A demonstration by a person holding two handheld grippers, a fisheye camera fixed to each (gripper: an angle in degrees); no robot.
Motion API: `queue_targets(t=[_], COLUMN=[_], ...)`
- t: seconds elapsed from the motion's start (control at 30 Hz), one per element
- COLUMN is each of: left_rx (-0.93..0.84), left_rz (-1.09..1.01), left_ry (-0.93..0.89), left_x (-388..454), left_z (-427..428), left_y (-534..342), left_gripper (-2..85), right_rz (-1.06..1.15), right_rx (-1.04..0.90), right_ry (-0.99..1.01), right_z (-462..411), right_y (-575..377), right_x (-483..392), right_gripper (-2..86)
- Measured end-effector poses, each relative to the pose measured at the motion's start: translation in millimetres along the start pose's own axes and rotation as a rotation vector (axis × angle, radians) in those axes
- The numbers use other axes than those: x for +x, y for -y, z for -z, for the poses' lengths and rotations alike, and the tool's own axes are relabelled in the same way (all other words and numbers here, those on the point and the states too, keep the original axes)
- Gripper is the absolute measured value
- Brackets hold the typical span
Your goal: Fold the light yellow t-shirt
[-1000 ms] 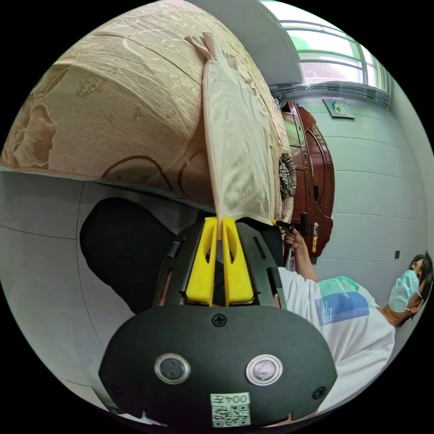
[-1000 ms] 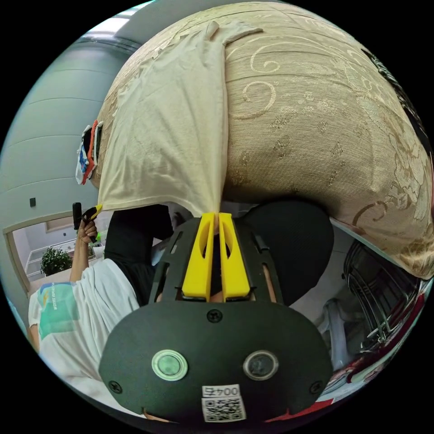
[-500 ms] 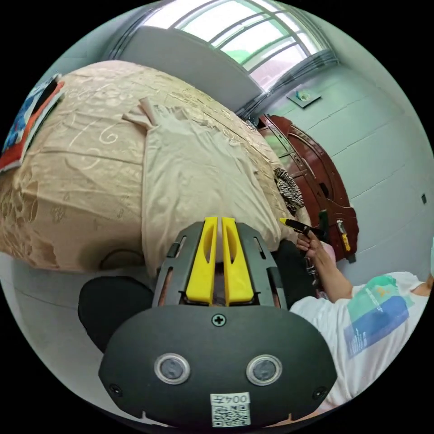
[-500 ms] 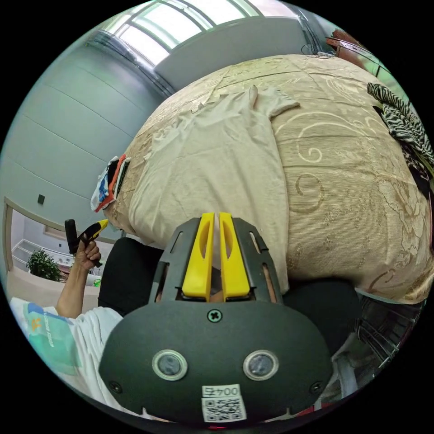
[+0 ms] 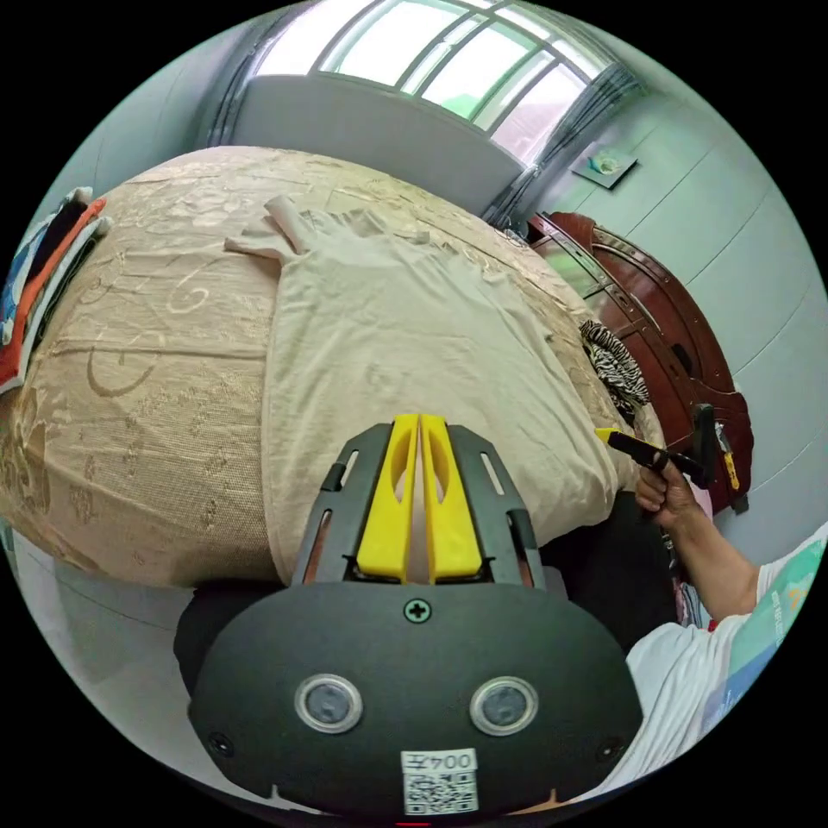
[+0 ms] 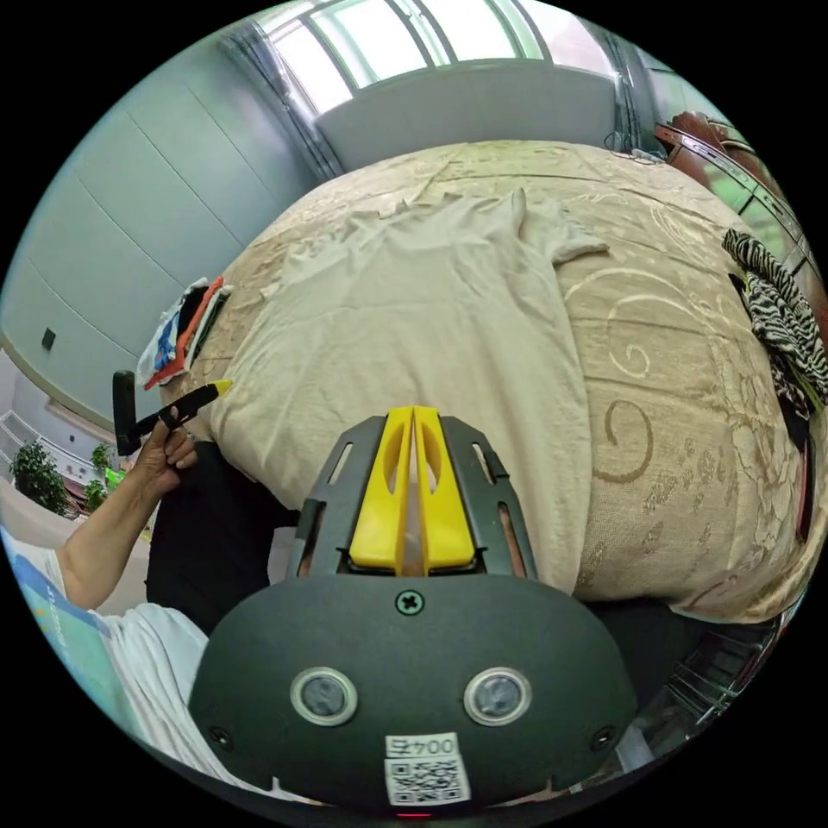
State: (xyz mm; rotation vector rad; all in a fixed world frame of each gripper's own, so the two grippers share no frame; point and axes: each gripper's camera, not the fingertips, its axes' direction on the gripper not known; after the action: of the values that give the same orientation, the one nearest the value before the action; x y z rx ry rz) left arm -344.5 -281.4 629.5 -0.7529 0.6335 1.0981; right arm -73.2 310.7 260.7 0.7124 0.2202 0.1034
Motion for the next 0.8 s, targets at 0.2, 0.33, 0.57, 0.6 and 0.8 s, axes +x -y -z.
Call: queue_targets(t=[0.2,0.33,0.57,0.6,0.8], left_rx=[0.101,0.101,0.007,-0.001,-0.070], left_rz=[0.165,0.087,-0.193,-0.212,-0.267], left_ry=[-0.129,-0.069,0.167,0.193,0.471], left_x=[-53.9,-39.5,28.2,33.3,34.5], left_z=[4.7,-14.0,-102.4,-110.7,-172.6], left_y=[85.5,174.5,343.6,356.8,440.4], left_gripper=[1.7,2.3,4.1,4.4,8.8], right_rz=[-0.074,-0.204,-0.225,-0.240,-0.246], right_rx=[0.012,0.045,-0.010,-0.008,-0.011], right_ry=[0.212,0.466,0.566,0.595,0.610], right_z=[-69.8,-133.5,-210.6,-219.8,-255.3], right_y=[68.4,80.0,70.5,66.7,58.0], right_x=[18.5,48.6,65.3,71.6,79.8], right_gripper=[-0.7,-0.7,-0.7,-0.7,-0.7])
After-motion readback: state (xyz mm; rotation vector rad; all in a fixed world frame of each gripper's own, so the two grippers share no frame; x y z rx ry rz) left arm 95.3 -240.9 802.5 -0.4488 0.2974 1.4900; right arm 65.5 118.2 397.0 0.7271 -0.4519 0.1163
